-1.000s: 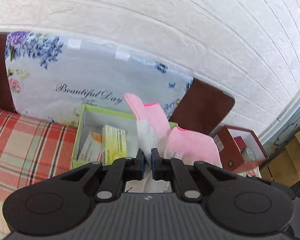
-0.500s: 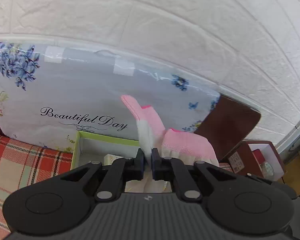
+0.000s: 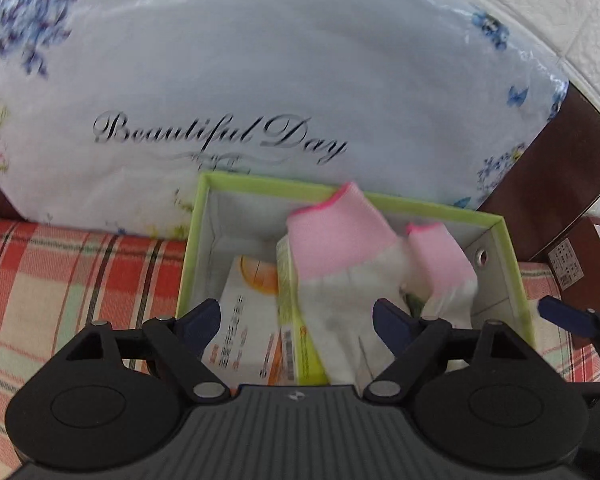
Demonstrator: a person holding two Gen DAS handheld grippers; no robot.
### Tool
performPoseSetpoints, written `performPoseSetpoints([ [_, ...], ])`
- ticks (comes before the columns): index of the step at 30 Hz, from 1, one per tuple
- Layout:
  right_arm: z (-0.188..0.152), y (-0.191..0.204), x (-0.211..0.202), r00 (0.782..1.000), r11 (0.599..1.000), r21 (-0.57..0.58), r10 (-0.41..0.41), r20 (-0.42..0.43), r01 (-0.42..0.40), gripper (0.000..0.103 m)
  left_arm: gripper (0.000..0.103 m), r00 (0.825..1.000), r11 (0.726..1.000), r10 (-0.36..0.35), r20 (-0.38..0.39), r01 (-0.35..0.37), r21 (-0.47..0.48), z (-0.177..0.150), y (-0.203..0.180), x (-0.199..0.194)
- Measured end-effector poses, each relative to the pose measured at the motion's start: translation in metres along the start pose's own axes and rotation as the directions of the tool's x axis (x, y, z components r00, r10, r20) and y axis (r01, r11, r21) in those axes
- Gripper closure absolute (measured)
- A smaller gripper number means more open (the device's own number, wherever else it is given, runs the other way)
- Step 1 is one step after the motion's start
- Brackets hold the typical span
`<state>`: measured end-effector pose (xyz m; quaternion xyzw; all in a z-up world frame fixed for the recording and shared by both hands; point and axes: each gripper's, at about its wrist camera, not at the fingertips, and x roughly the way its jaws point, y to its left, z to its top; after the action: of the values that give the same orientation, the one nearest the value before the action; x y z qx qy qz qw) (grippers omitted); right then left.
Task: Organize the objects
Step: 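Carry the gloves into the lime-green box and open the right gripper, then grasp the tall VIVX box with left gripper while right grasps blue container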
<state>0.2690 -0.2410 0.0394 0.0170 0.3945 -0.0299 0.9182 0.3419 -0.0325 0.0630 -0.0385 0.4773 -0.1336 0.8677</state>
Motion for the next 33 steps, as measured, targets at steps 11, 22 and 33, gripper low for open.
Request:
performPoseSetpoints([
  [11,0.007,-0.001,-0.059,0.997,0.997,0.065,0.042,0.071,-0.047,0.000,0.017,0.996,0.994,-0.018,0.089,0.028,-0.109,-0.013,0.003,-0.065],
  [22,-0.030,0.015,-0.104,0.992,0.992,0.046,0.114,0.051,-0.117,0.000,0.017,0.999,0.978,-0.014,0.049,0.024,-0.206,-0.087,0.013,-0.102],
  [33,-0.090,0.030,-0.119,0.986,0.988,0.020,0.157,-0.058,-0.156,0.000,0.017,0.997,0.980,0.072,0.023,-0.067,-0.189,-0.138,0.028,-0.126],
])
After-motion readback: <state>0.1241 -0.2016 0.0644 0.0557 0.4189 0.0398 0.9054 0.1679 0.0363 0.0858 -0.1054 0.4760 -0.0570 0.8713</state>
